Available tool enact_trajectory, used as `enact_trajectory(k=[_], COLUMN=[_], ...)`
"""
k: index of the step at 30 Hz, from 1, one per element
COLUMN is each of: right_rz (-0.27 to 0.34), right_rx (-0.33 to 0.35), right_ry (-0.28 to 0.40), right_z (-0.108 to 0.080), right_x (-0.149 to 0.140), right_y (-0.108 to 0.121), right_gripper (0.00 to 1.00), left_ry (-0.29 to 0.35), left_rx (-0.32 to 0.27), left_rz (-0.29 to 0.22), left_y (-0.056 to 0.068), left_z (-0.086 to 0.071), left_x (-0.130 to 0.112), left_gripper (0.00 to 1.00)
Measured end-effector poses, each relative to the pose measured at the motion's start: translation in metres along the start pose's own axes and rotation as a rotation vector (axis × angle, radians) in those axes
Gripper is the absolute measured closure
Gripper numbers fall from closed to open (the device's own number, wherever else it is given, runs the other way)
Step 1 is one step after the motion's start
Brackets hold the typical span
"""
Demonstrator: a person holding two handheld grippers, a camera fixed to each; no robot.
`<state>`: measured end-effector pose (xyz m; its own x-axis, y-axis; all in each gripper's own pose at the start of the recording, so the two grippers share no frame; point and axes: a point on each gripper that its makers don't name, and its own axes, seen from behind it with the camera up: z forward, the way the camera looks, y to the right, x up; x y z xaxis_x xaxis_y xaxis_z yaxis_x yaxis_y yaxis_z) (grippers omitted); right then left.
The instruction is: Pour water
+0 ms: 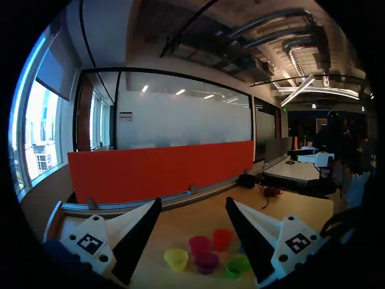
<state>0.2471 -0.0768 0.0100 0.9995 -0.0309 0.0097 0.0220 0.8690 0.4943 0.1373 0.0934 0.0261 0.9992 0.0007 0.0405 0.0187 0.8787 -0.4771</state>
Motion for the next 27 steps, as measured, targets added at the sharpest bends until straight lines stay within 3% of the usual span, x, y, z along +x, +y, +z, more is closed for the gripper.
enact_trajectory(k=[9,27], right_rz=[-0.02,-0.055], right_rx=[0.073,0.139], right_ry=[-0.052,-0.168], right_z=[0.007,0.018], right_x=[-0.012,-0.056], right_y=[-0.013,-0.019], right_gripper=[0.01,0.01], left_ry=[-0.036,-0.141], left_rx=[-0.073,-0.159], left_rz=[0.02,0.016], left_y=[0.02,0.04], left_z=[0.004,0.008], left_x=[-0.017,-0.073], left_gripper=[0.01,0.01])
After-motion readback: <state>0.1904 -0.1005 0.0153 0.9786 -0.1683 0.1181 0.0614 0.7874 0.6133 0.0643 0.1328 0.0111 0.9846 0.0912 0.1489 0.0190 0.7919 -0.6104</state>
